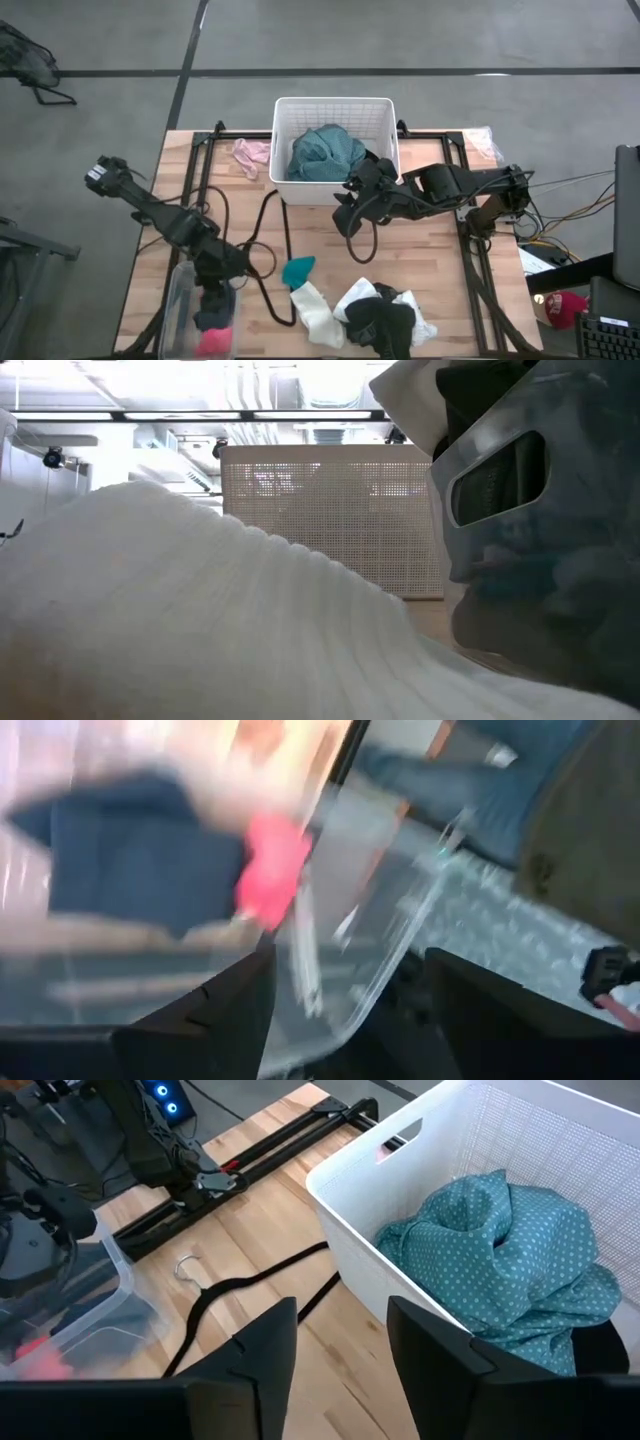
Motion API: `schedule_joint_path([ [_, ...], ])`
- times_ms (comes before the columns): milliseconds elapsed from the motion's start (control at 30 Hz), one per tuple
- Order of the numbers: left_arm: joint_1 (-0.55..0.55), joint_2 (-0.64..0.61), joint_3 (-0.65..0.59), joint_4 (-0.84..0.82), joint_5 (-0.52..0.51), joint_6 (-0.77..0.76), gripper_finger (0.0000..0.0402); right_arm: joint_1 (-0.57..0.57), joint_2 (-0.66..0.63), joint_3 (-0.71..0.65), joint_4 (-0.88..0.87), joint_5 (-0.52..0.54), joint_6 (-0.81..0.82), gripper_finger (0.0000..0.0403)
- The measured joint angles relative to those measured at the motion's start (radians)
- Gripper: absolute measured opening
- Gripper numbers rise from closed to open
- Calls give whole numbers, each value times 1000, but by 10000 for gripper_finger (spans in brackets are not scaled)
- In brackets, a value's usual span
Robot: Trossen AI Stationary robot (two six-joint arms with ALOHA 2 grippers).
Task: Pick & Place Cloths
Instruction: Put the white sock into the left transparent bin
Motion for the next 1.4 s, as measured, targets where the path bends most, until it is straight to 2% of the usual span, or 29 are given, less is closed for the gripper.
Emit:
schedule_joint_path([
  [167, 27, 1, 79, 51, -108, 18, 255, 0, 0, 1, 0, 0, -4, 167],
  [333, 59, 17, 156, 125, -346, 93, 254, 0, 0, 1, 0, 1, -8, 177],
  [433, 95, 47, 180, 201, -413, 172, 252, 0, 0, 1, 0, 1, -11, 183],
  [600, 162, 148, 208, 315, -421, 311, 252, -2, 0, 1, 0, 2, -12, 183],
  [767, 177, 256, 249, 331, -414, 440, 252, -8, 0, 1, -1, 2, -26, 170],
  [867, 181, 325, 258, 349, -349, 432, 252, -11, 0, 1, -4, 2, -27, 162],
  [1000, 203, 405, 262, 442, -245, 334, 252, -18, 0, -3, -10, 2, -27, 154],
  [1067, 207, 430, 262, 489, -213, 333, 252, -23, 0, -3, -30, 2, -27, 152],
  [1233, 206, 463, 261, 512, -219, 381, 252, -25, -1, 1, -98, 2, -27, 151],
  [1400, 202, 503, 249, 514, -347, 408, 252, -29, -1, 1, -141, 1, -27, 164],
])
